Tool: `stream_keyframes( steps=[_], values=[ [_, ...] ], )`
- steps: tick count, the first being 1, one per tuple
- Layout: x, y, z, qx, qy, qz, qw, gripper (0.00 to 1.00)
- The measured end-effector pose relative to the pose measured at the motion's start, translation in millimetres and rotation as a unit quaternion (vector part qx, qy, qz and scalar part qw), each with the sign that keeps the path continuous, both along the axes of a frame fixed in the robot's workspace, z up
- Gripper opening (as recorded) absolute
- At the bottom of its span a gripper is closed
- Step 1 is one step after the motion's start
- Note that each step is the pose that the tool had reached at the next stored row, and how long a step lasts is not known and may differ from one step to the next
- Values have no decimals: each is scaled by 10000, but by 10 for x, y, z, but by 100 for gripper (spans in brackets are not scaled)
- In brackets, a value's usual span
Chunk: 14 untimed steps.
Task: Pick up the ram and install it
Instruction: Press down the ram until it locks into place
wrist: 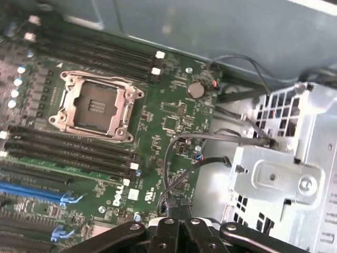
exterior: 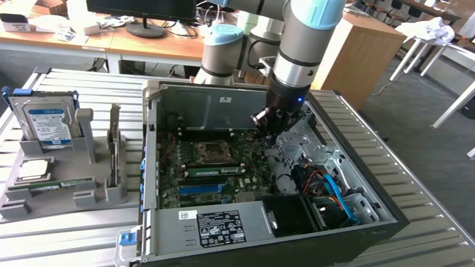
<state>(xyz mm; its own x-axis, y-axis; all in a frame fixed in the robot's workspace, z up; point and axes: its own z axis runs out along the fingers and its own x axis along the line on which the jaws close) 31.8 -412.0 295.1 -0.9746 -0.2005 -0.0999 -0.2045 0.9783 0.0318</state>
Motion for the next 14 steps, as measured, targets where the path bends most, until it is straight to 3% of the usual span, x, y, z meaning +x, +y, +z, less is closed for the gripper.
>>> stream_keyframes(
  steps=[6, 14],
  values=[
    [0, 0, -2, -10, 0, -482, 9988, 10],
    [0, 0, -5, -25, 0, -1114, 9938, 10]
  ],
)
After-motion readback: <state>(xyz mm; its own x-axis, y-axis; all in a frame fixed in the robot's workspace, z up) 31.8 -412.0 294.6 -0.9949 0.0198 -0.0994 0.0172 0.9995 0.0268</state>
